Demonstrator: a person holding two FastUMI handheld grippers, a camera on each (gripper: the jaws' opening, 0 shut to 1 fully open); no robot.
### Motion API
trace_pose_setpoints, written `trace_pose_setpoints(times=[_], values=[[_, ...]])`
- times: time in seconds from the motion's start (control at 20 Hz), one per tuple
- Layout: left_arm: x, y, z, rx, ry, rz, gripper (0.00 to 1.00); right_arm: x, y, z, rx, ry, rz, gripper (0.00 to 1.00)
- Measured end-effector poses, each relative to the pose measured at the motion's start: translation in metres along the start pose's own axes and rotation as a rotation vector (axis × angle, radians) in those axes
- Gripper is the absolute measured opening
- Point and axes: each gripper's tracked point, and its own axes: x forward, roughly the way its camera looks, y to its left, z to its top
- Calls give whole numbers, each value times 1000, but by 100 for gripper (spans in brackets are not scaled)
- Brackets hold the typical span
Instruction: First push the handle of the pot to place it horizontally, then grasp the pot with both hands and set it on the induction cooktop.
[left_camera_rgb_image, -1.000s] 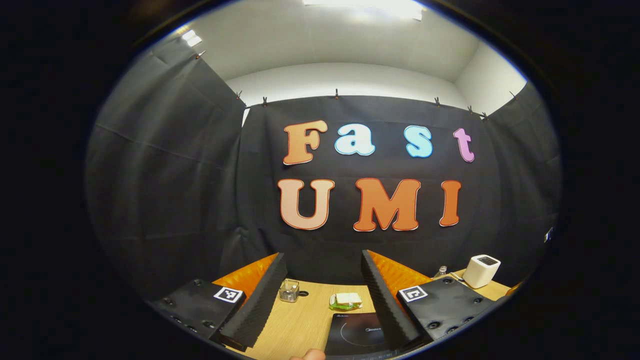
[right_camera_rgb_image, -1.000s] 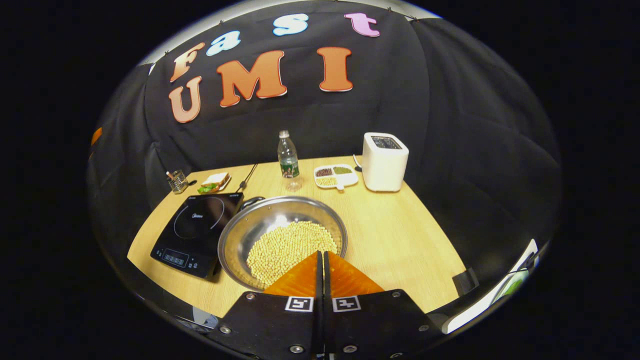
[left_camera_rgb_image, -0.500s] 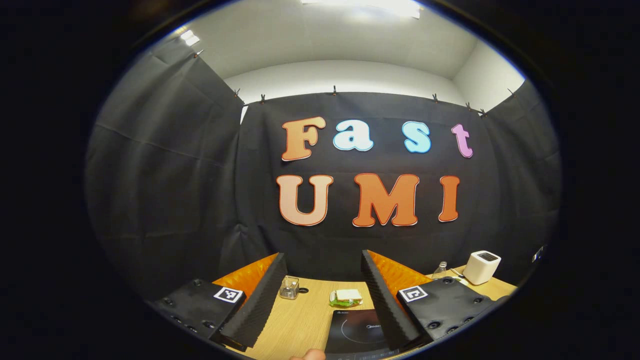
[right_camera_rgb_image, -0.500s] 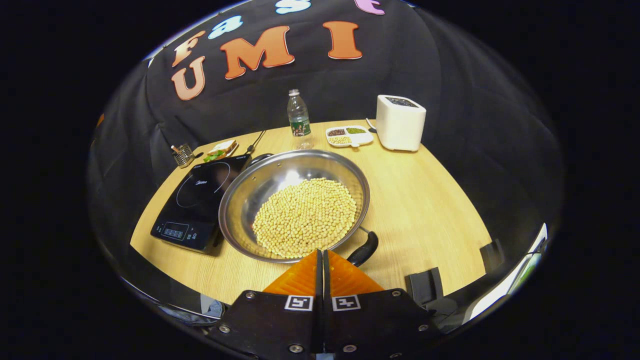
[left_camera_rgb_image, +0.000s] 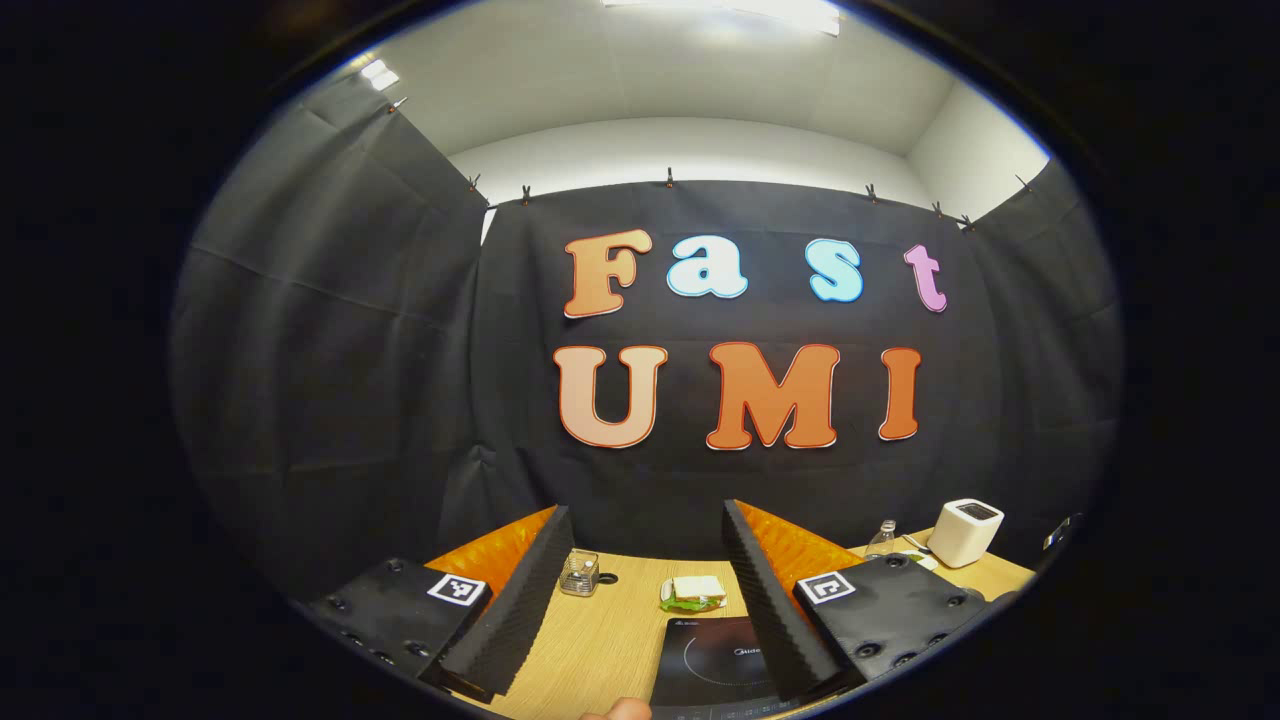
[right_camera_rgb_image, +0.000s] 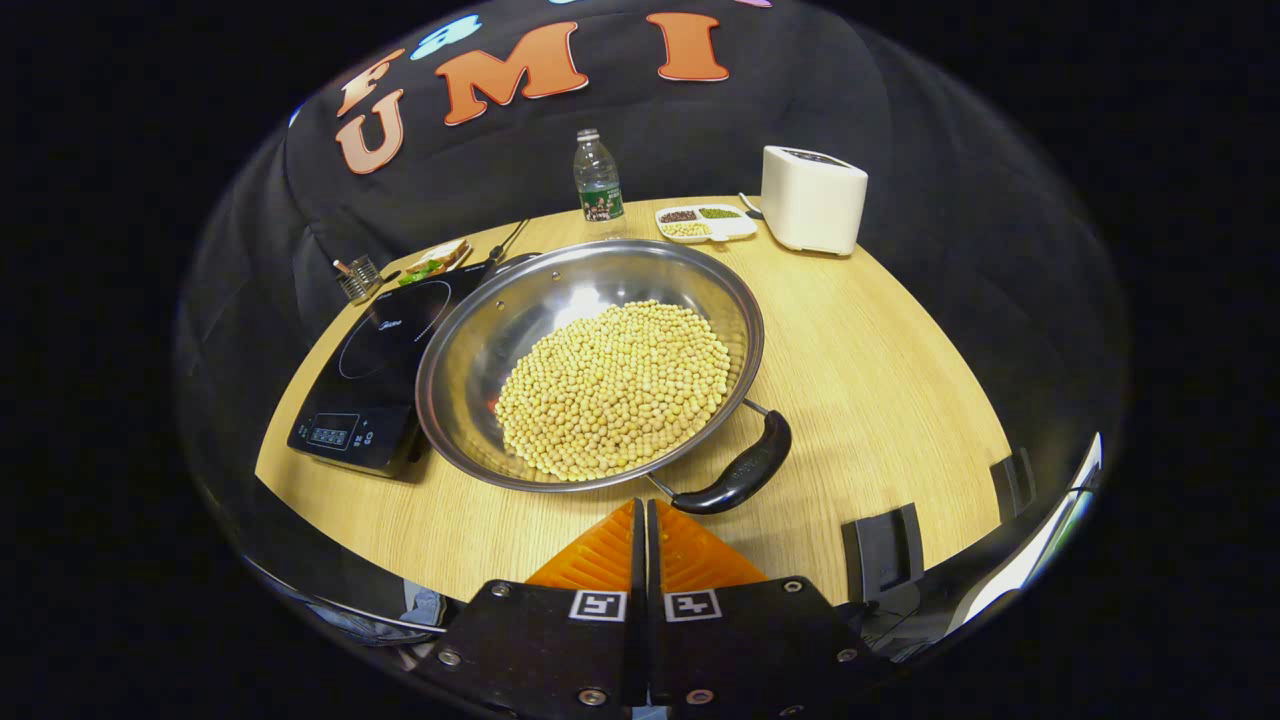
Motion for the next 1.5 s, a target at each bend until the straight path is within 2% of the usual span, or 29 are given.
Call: trace_pose_setpoints(times=[0.15, 0.8, 1.2, 1.5], values=[[3, -2, -3, -1, 9, -6, 99, 2, 2, 4, 23, -1, 12, 0], [14, -9, -9, 1, 23, -15, 96, 13, -27, 26, 44, -25, -59, 0], [18, -14, -15, 7, 38, -16, 99, 26, -52, 40, 58, -68, -109, 0], [24, -22, -16, 13, 47, -19, 99, 35, -63, 52, 68, -95, -121, 0]])
